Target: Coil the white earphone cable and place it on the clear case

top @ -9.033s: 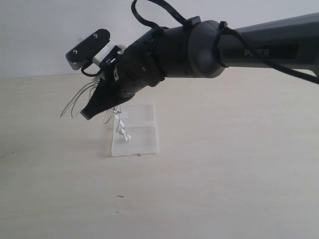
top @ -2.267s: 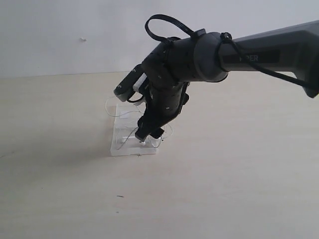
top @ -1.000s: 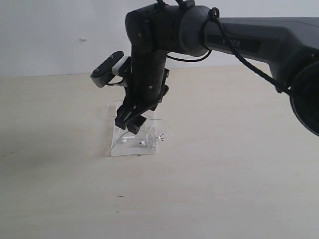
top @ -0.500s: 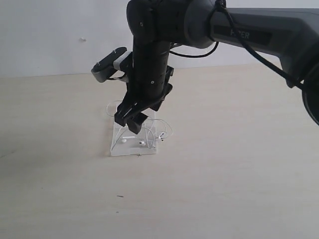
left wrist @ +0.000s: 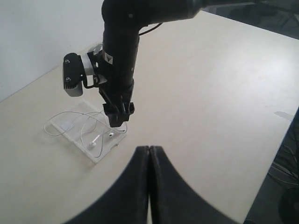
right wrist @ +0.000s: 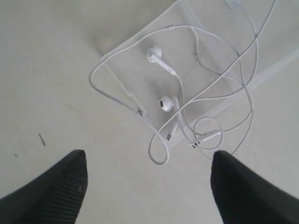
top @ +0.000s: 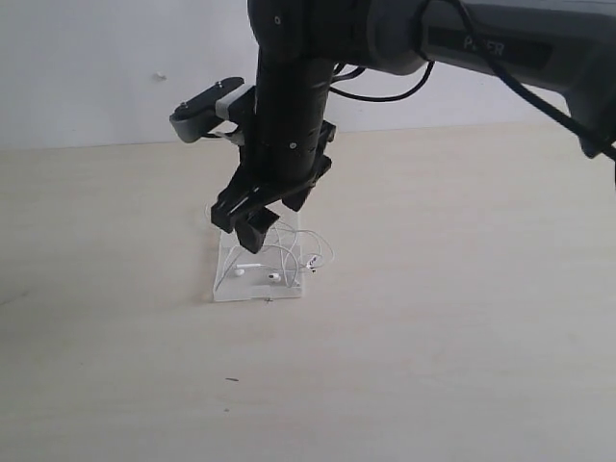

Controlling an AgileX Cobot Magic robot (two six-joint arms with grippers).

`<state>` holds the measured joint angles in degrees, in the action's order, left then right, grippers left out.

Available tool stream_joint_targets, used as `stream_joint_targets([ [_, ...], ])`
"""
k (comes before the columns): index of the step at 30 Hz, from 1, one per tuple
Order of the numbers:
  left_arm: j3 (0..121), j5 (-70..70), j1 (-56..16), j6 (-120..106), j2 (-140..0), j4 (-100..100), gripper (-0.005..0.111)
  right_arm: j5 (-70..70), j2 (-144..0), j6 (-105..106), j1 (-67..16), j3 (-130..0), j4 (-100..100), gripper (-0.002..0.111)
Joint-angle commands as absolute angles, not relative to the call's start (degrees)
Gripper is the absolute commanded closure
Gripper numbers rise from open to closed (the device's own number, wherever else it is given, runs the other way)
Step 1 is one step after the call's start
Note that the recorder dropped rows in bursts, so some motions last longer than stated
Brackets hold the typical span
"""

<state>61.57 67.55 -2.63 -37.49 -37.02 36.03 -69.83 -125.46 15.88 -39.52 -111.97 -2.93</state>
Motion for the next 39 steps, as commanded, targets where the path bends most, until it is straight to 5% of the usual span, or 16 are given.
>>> stream_joint_targets([
  [1,61.3,67.8,-3.0,-37.4,-36.7,36.5,0.107,-70.0,-123.3,15.9,-39.3,-112.4,-3.1,0.038],
  [9,61.3,67.9,-3.0,-37.3,-36.7,36.5,0.107,-70.0,-119.6,13.2,-39.3,-111.8,-8.4,0.044],
  [15,61.3,67.9,-3.0,-37.3,-36.7,36.5,0.107,-70.0,-115.1,11.8,-39.3,-103.1,-10.4,0.061],
  [24,61.3,67.9,-3.0,-37.1,-36.6,36.5,0.107,-55.3,-93.4,7.2,-39.3,-78.2,-9.1,0.107],
  [33,61.3,66.5,-3.0,-33.8,-36.4,39.6,0.107,-25.9,-50.1,-8.2,-39.3,-39.4,-1.2,0.108],
  [39,59.7,63.8,-3.0,-33.8,-34.6,47.2,0.107,-16.1,-31.9,-12.3,-39.3,-25.0,-1.2,0.108],
])
